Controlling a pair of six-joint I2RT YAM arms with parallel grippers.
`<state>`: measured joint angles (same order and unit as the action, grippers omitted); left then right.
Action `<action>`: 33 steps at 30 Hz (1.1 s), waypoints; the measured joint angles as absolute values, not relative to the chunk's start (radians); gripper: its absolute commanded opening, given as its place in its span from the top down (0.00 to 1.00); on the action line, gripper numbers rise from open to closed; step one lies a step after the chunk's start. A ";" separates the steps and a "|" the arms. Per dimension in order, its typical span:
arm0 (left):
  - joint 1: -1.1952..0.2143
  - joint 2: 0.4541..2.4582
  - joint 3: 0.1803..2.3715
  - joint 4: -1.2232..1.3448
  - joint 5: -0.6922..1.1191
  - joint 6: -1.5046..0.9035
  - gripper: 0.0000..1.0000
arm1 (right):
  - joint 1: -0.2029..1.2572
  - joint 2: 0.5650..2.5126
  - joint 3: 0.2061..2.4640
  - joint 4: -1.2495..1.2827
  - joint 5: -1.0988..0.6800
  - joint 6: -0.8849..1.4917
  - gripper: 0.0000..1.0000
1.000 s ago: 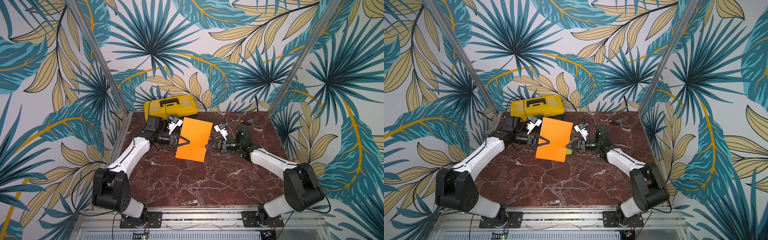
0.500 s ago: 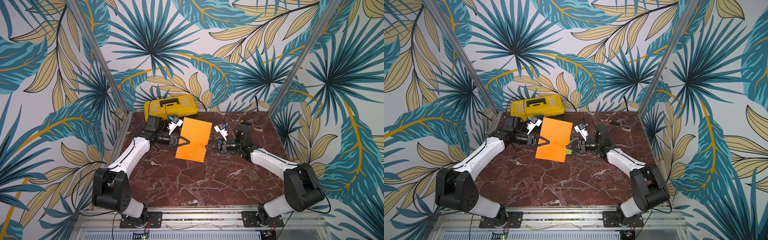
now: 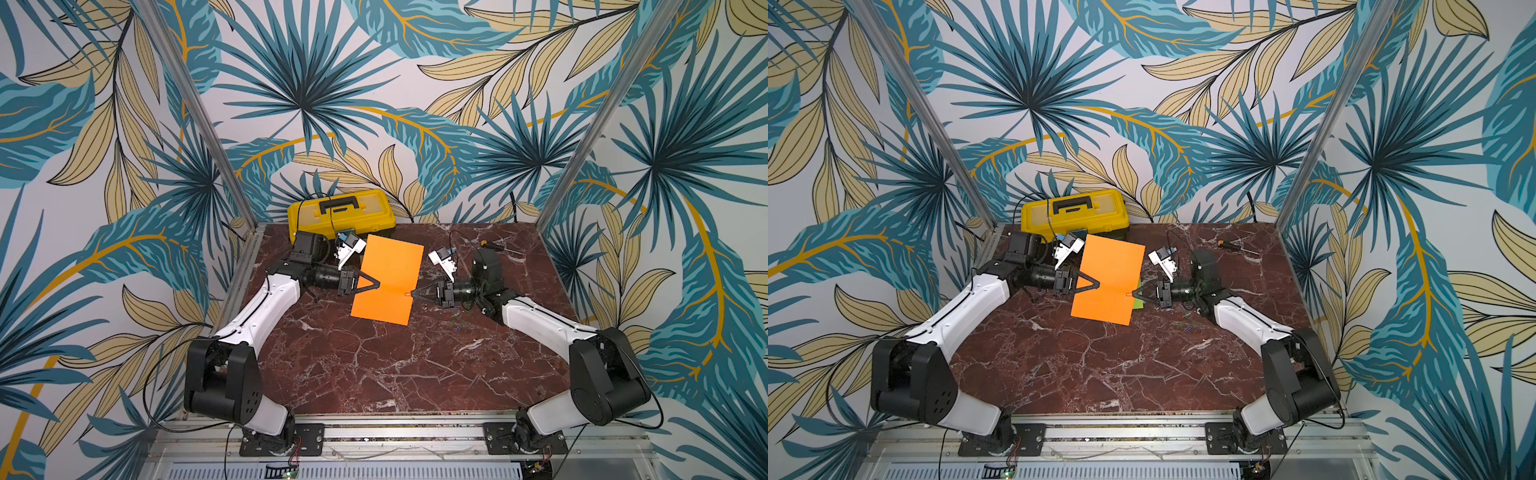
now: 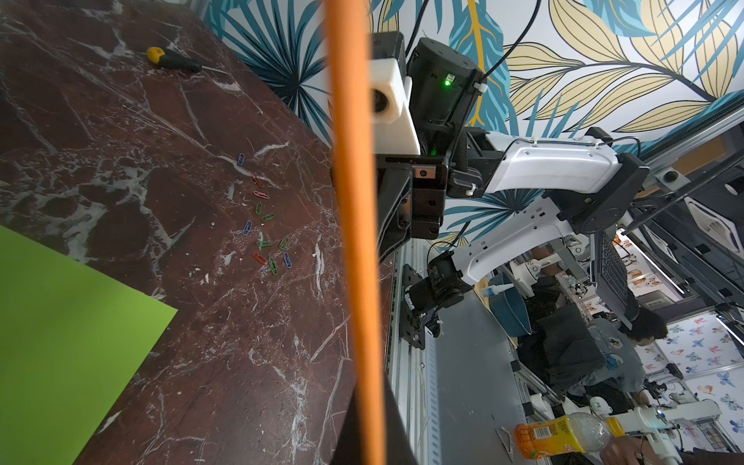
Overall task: Unclip the paperclips from the documents
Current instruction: Remove the paper clip from the document.
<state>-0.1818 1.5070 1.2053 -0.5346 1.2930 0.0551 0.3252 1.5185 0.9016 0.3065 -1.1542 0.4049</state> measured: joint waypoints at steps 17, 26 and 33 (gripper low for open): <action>-0.181 1.507 1.205 -0.535 1.290 0.055 1.00 | 0.321 1.513 0.902 0.289 -1.154 0.387 0.94; -0.162 1.490 1.205 -0.534 1.291 0.055 1.00 | 0.288 1.513 0.900 0.244 -1.152 0.387 0.94; -0.162 1.490 1.205 -0.534 1.291 0.055 1.00 | 0.288 1.513 0.900 0.236 -1.152 0.385 0.94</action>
